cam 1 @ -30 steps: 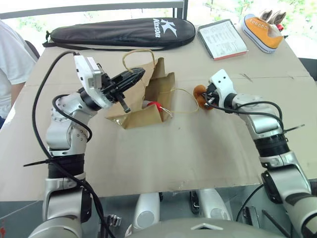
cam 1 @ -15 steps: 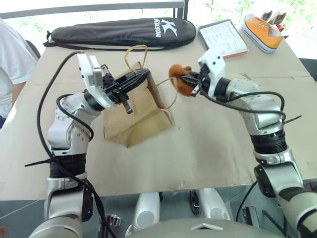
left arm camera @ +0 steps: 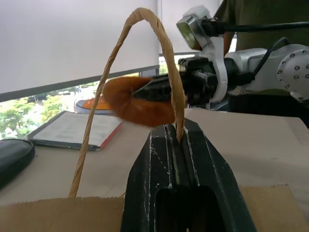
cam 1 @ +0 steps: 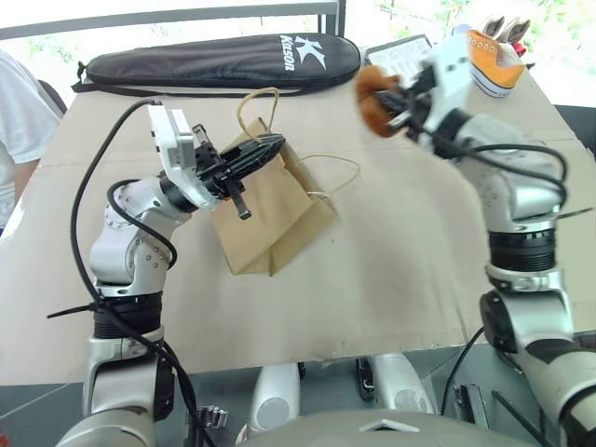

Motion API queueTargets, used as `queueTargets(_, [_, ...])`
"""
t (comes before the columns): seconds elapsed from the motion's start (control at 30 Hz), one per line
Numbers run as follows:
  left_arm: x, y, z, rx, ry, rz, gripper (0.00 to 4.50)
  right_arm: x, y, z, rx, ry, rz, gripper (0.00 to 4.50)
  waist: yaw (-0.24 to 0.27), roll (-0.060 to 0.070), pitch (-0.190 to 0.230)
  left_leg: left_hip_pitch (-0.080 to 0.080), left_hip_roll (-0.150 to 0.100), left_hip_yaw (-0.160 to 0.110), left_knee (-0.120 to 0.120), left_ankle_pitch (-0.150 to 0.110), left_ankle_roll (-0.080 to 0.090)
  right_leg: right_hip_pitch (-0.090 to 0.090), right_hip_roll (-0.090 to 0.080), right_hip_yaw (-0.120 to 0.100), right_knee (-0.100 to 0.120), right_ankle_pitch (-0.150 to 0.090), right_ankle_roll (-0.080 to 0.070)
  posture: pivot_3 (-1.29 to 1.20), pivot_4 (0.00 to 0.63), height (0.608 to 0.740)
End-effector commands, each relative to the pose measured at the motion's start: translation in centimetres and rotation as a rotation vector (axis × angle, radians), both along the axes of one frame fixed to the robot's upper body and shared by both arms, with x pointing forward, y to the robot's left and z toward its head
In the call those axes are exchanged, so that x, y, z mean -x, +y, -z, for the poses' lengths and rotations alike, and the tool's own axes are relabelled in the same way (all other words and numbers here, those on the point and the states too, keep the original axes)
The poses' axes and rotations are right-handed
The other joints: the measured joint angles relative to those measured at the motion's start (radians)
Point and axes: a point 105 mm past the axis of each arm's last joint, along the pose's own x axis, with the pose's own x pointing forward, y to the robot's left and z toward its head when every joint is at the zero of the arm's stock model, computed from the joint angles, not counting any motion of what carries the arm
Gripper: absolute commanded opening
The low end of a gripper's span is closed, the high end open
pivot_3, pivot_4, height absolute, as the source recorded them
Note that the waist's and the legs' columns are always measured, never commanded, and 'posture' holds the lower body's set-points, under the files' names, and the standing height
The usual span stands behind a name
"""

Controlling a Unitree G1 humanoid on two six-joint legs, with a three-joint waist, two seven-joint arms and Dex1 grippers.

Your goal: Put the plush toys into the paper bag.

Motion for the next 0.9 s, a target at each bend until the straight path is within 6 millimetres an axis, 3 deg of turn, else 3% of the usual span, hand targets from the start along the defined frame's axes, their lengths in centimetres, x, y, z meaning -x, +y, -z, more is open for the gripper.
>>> queueTargets(0.03, [0.4,-0.5,-1.3,0.005,-0.063,0.026,0.00,1.4,3.2,1.8,-0.004,0.068,-0.176,0.03,0.005,0.000,0.000,0.000,0.000,0.000,0.000,0.000,0.000,0.000,0.000,0.000,0.000,0.000,0.000,0.00,0.150,0.740])
queueTargets(0.17, [0.4,-0.9,-1.6,0.008,-0.075,0.038,0.00,2.6,6.5,4.4,0.023,0.143,-0.349,0.03,0.011,0.000,0.000,-0.001,-0.002,0.001,0.002,0.000,0.000,0.001,-0.002,0.001,-0.002,0.000,0.000,0.00,0.150,0.740])
queueTargets(0.43, [0.4,-1.9,-0.9,-0.031,-0.083,0.047,0.00,4.3,9.4,5.6,-0.008,0.236,-0.552,0.03,0.008,0.000,0.000,-0.001,-0.001,0.000,0.001,0.000,0.000,0.001,0.000,0.001,-0.001,0.000,0.000,0.00,0.150,0.740])
queueTargets(0.53, [0.7,-2.5,-0.9,-0.026,-0.086,0.064,0.00,4.2,10.6,6.4,-0.016,0.241,-0.545,0.03,0.005,0.000,0.000,-0.001,-0.001,0.000,0.001,0.000,0.000,0.001,0.000,0.001,-0.001,0.000,0.000,0.00,0.150,0.740])
queueTargets(0.67, [1.3,-2.2,-0.6,-0.001,-0.065,0.065,0.00,1.6,11.3,7.8,-0.027,0.243,-0.368,0.03,0.001,0.000,0.000,-0.001,-0.001,0.000,0.001,0.000,0.000,0.001,0.000,0.001,0.000,0.000,0.000,0.00,0.150,0.740])
queueTargets(0.8, [1.5,-1.2,0.4,-0.009,-0.032,0.030,0.00,0.9,10.9,9.0,-0.025,0.222,-0.323,1.36,0.001,0.000,0.000,-0.001,-0.001,0.000,0.001,0.000,0.000,0.001,0.000,0.001,0.000,0.000,0.000,0.00,0.150,0.740])
queueTargets(0.9, [1.4,-0.9,0.6,-0.013,-0.032,0.020,0.00,1.3,10.3,8.7,-0.017,0.182,-0.330,3.05,0.006,0.000,0.000,-0.001,-0.001,-0.001,0.001,0.000,0.000,0.000,-0.001,0.001,-0.001,0.000,0.000,0.00,0.150,0.740])
